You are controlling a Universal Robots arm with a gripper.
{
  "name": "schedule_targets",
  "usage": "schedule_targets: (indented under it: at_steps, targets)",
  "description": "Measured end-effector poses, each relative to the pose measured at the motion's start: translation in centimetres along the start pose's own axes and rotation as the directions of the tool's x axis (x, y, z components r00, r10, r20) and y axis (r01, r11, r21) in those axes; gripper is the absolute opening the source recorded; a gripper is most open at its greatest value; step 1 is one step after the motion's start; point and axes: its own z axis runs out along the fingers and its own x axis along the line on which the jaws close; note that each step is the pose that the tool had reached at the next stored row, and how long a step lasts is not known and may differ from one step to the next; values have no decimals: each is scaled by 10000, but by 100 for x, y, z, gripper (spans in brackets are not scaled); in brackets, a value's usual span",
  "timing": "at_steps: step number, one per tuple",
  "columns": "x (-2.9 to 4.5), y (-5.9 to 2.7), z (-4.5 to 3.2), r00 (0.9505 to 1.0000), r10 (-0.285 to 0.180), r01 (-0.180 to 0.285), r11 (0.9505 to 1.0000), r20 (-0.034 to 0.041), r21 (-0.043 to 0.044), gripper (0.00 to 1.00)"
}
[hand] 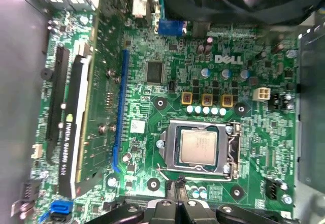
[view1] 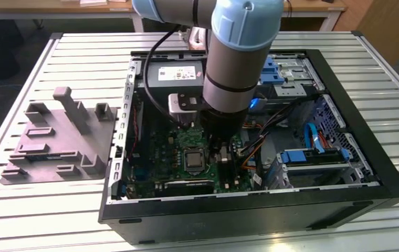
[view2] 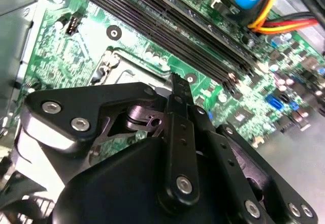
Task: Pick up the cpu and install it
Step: 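Install the first cpu locking lever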
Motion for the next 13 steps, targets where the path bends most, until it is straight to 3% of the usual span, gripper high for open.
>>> schedule_targets:
  at_steps: [2,13]
  targets:
    - [1,3,-32,10000,1,-1,10000,-1,0,11]
    - [2,3,-32,10000,0,0,10000,-1,-1,11]
